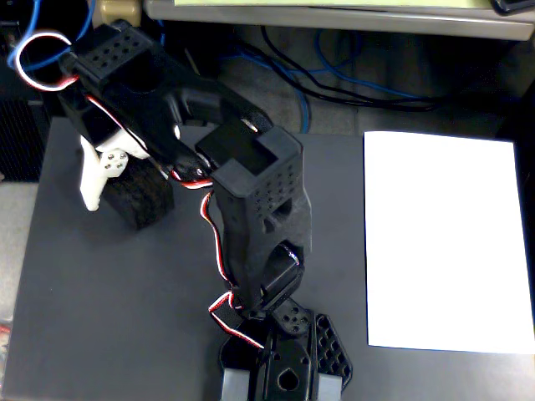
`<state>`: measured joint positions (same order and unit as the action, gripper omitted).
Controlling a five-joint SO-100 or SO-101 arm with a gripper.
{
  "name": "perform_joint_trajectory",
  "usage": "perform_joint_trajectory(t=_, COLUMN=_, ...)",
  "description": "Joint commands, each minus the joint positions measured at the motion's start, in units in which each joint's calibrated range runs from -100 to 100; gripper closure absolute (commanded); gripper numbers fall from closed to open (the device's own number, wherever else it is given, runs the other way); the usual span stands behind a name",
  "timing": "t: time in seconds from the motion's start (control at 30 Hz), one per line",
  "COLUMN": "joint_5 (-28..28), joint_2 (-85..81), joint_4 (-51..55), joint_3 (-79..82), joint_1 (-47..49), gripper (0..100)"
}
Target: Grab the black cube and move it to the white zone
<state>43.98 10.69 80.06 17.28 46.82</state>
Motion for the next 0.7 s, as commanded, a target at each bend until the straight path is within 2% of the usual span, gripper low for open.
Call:
perform_joint_trajectory(t=0.0, joint_5=0.34, joint_2=-0.83, joint_4=-0.47, joint_3=-1.41, joint_1=-0.32, gripper=68)
perform_joint_trajectory(t=0.13, joint_5=0.28, joint_2=-0.83, joint_4=-0.47, joint_3=-1.41, joint_1=-0.32, gripper=68)
perform_joint_trajectory(t=0.33, joint_5=-0.03, joint_2=-0.57, joint_4=-0.47, joint_3=-1.14, joint_1=-0.39, gripper=81)
perform_joint_trajectory(t=0.67, joint_5=-0.08, joint_2=-0.32, joint_4=-0.21, joint_3=-0.5, joint_1=-0.39, gripper=94)
